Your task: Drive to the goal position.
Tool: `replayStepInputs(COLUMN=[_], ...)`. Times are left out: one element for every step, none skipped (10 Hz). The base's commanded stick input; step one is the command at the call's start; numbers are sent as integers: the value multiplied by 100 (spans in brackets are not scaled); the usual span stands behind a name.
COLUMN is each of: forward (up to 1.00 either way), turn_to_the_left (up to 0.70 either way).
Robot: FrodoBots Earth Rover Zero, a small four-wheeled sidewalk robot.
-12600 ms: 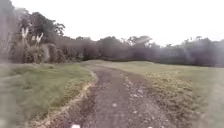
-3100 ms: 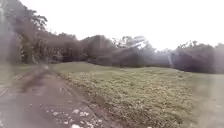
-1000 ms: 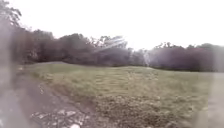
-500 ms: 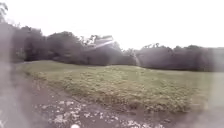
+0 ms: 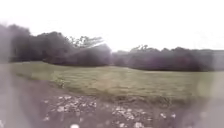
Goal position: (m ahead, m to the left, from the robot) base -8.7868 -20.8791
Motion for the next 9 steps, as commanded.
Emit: replayStepInputs(forward=[-70, -59, -27, 4, 4, 4, 4, 4, 22], turn_to_the_left=[35, 31, 17, 0, 0, 0, 0, 0, -1])
